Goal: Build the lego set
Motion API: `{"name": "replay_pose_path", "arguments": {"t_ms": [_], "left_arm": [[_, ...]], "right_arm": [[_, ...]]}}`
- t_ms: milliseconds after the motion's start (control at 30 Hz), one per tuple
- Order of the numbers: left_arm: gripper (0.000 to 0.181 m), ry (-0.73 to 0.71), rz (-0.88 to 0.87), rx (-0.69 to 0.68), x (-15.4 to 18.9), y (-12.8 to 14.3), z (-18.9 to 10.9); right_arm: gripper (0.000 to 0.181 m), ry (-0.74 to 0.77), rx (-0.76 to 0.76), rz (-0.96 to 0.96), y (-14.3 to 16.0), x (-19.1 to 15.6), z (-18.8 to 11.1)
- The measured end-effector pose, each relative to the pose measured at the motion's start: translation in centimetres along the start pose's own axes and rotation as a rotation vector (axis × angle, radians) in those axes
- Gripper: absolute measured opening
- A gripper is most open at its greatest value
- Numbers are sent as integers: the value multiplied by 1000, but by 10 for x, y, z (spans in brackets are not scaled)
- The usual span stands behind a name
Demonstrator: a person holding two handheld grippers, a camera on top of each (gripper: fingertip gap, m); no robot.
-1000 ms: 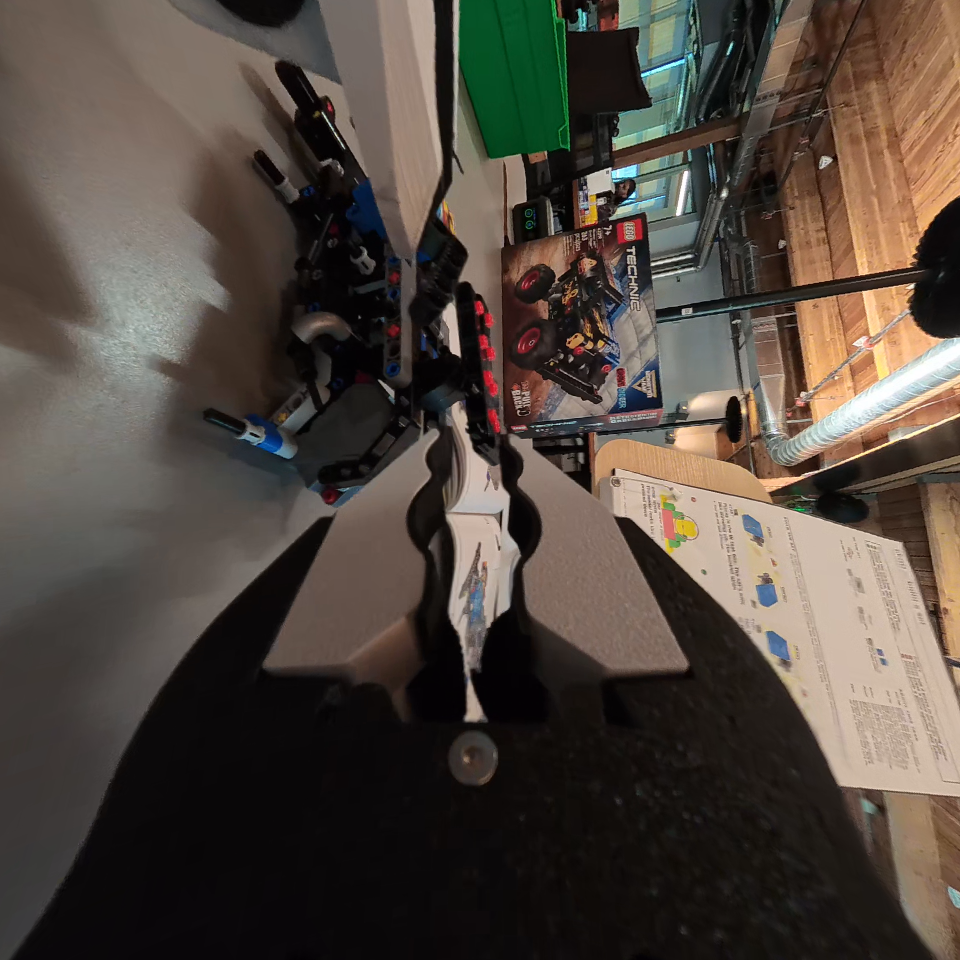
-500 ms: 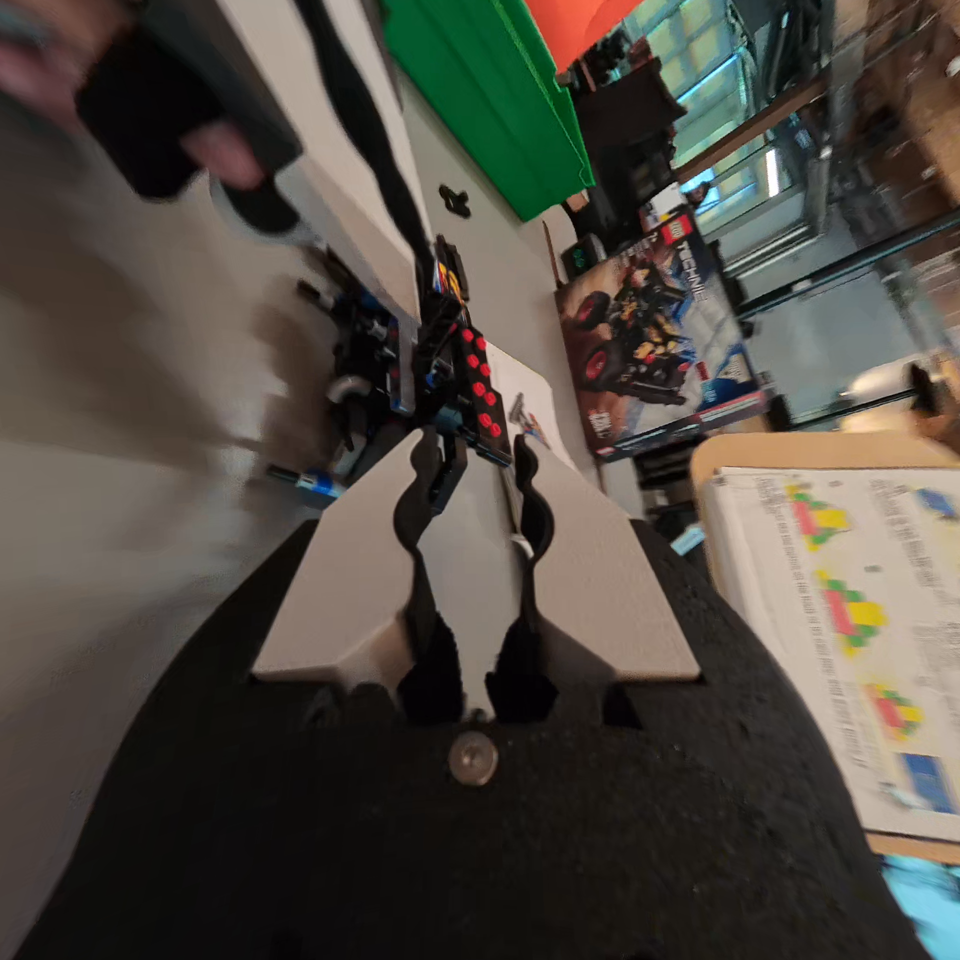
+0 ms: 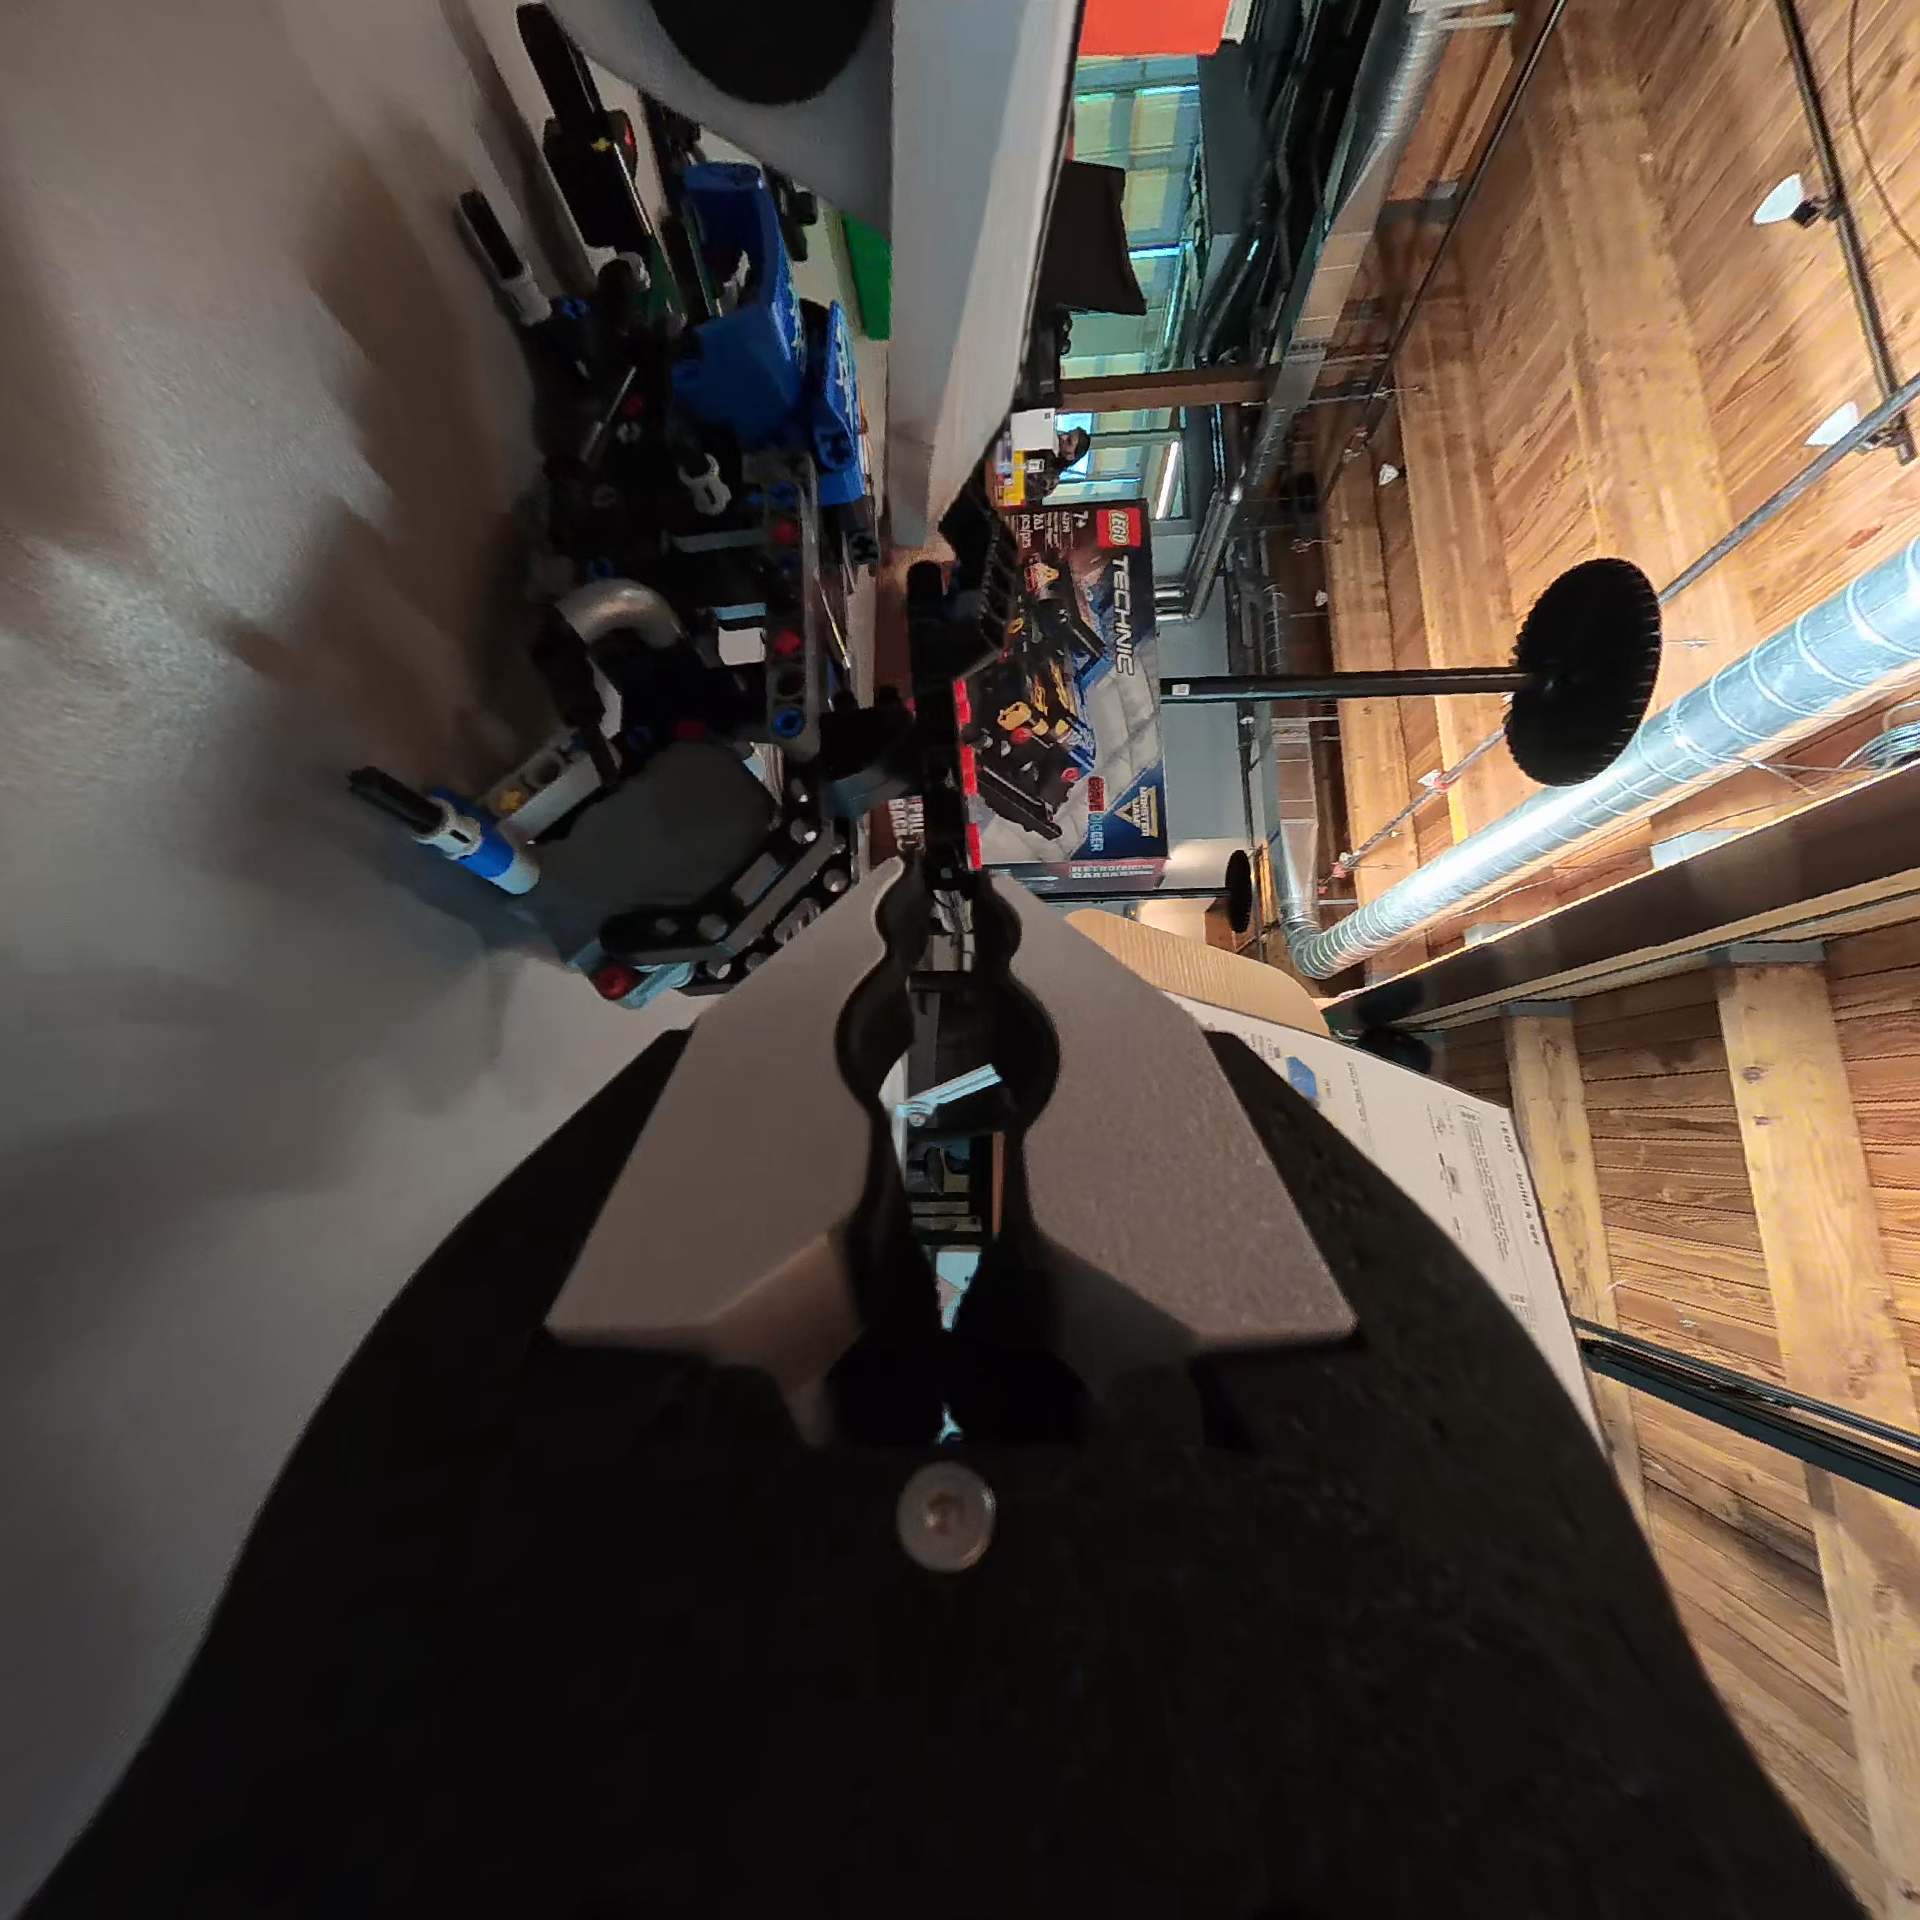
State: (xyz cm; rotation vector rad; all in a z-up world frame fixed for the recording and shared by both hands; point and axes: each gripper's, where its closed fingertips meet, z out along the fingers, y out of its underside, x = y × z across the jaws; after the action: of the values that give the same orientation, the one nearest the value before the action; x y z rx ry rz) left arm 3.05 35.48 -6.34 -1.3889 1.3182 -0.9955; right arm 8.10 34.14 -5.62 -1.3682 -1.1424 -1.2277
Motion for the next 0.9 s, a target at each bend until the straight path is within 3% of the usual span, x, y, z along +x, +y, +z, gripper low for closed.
{"name": "replay_pose_path", "arguments": {"t_ms": [267,333,400,533,667,800,900], "left_arm": [[6,-2,-1,-3,0,0,1],[6,-6,-5,-4,-1,0,2],[5,-3,-7,-4,-1,0,3],[6,-2,10,-8,2,-1,7],[6,7,69,32,9,-8,6],[6,12,188,101,22,-19,2],[6,-55,316,133,22,-26,-1]], "right_arm": [[7,-4,9,64,-1,0,2],[21,-55,23,115,-2,-2,-1],[33,-161,66,249,-4,-6,-7],[61,-403,93,731,5,3,-13],[73,-696,179,1179,-16,14,-15],[69,-806,224,1272,-27,15,-10],[56,-919,250,1334,-30,14,-14]]}}
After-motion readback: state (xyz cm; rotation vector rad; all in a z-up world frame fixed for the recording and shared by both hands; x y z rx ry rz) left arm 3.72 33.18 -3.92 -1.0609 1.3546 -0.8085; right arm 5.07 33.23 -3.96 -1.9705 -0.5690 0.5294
